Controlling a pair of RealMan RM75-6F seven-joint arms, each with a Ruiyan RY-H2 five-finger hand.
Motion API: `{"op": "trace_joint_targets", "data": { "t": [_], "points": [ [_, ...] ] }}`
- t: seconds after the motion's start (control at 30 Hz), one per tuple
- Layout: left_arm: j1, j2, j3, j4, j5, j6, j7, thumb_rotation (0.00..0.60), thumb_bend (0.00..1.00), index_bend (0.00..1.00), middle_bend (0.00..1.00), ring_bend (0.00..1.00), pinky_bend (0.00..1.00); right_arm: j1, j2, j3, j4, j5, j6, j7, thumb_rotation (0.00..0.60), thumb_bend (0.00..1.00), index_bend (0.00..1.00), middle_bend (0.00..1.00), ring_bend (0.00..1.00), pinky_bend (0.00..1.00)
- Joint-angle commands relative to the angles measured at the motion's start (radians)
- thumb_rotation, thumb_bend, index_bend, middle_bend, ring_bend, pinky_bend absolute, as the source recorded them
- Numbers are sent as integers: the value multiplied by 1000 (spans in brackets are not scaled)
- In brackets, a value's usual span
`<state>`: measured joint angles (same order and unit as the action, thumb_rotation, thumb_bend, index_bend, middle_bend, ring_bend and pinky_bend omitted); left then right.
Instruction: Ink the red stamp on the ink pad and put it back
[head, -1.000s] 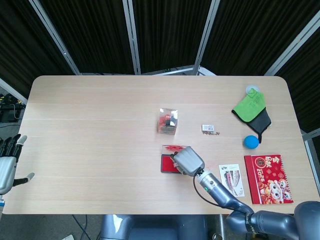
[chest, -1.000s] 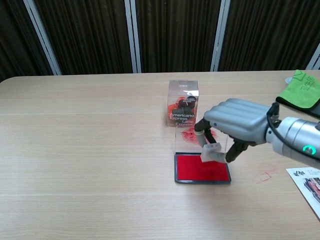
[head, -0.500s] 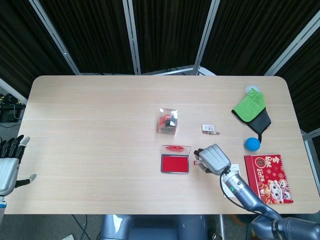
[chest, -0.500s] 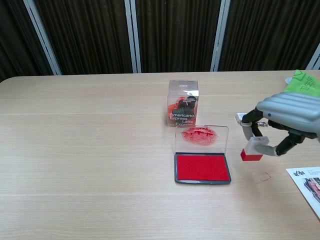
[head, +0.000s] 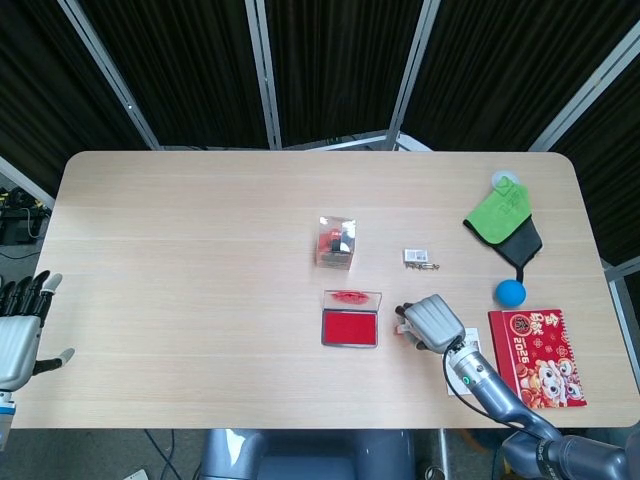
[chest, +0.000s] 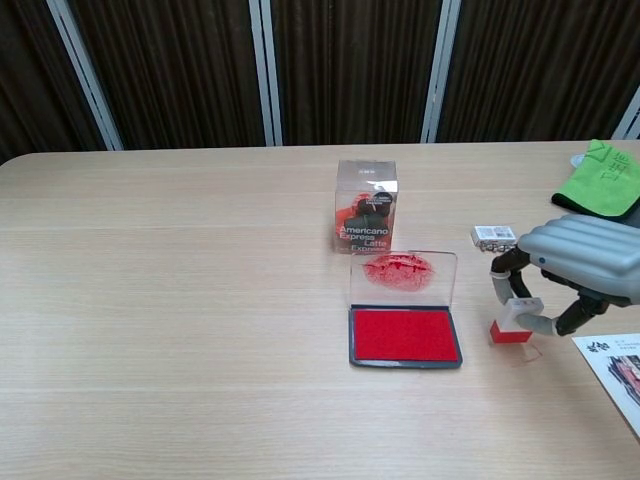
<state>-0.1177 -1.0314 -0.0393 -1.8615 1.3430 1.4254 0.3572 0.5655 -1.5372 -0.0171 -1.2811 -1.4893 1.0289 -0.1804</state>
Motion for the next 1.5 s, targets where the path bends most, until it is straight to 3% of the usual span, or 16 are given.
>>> {"op": "trace_joint_targets", "data": {
  "t": [0.03,0.5,1.0,1.1,1.27,1.37,1.47,1.5],
  "points": [
    [1,2,0,0,-1,0,-3,600,0,0,0,0,0,-2,-10,-4,16,-8,-1,7,600,429,518,592,974,1000],
    [-1,0,0,1,-1,-1,-3,600,0,0,0,0,0,-6,-24,-4,46,-10,-13,19,600,171,427,528,974,1000],
    [1,3,1,-2,2,3,-6,600,0,0,0,0,0,-16,1,-5,13,-29,11,28,600,131,382,461,974,1000],
    [3,8,1,-5,7,6,-15,600,0,0,0,0,0,-30,32,3,-33,-45,61,39,600,131,380,458,974,1000],
    [10,24,3,-10,24,16,-46,600,0,0,0,0,0,-97,158,12,-175,-105,244,79,600,130,371,457,971,996],
    [15,35,8,-12,44,25,-68,600,0,0,0,0,0,-165,235,12,-242,-143,391,121,600,121,357,429,901,907],
    [19,39,17,-7,67,28,-79,600,0,0,0,0,0,-235,291,10,-287,-156,512,170,600,93,283,319,716,745],
    [19,39,19,-6,72,28,-80,600,0,0,0,0,0,-250,300,10,-295,-155,533,178,600,67,209,255,589,667]
  ]
}}
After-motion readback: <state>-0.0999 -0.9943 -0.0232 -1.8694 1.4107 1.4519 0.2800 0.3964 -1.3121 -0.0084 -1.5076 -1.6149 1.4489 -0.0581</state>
